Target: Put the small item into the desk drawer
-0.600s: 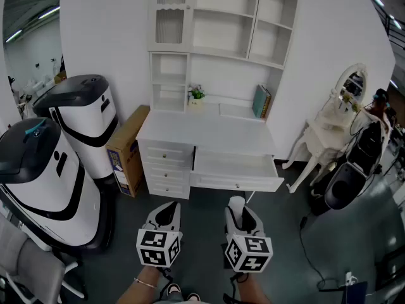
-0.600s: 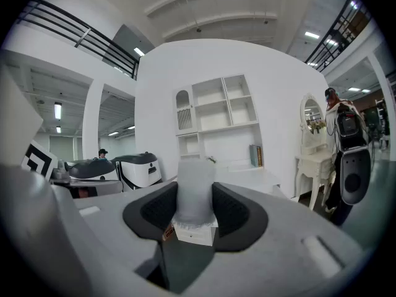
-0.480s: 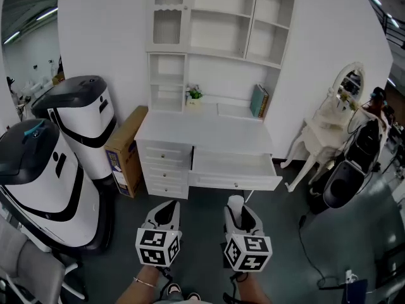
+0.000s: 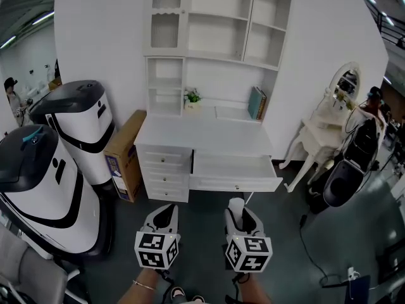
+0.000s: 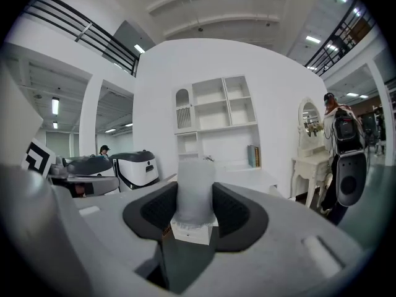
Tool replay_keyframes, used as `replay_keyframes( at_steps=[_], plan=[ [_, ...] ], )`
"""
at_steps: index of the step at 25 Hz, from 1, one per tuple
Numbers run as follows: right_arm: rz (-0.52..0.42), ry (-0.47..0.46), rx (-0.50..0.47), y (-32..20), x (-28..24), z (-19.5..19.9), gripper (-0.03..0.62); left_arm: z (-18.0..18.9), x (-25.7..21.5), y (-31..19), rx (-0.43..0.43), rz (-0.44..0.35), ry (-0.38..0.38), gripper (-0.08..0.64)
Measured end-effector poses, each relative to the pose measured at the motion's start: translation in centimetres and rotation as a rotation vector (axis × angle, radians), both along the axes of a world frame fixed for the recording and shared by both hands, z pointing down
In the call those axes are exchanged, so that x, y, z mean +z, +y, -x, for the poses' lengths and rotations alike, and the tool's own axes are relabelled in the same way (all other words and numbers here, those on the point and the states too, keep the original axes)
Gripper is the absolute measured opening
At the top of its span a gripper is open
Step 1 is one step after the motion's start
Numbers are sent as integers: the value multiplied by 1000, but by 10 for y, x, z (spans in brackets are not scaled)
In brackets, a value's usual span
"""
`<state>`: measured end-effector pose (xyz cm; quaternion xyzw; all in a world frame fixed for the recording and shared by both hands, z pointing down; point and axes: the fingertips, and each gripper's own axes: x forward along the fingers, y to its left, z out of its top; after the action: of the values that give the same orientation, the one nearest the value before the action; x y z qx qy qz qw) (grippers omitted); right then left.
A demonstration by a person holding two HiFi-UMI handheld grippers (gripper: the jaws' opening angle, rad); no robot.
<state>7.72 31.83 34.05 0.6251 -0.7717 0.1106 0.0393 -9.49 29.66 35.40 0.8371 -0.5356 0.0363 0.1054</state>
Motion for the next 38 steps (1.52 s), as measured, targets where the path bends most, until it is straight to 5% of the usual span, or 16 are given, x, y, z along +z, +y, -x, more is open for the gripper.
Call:
replay_keyframes(
  at_steps=[17,38],
  plan=[
    [68,-19,90,-29,31,-2,176,20,32,-37,32,50,2,-2],
    [83,-46,58,-207,28,-53,176,-28,16,-207,3,34,-24,-2]
  ],
)
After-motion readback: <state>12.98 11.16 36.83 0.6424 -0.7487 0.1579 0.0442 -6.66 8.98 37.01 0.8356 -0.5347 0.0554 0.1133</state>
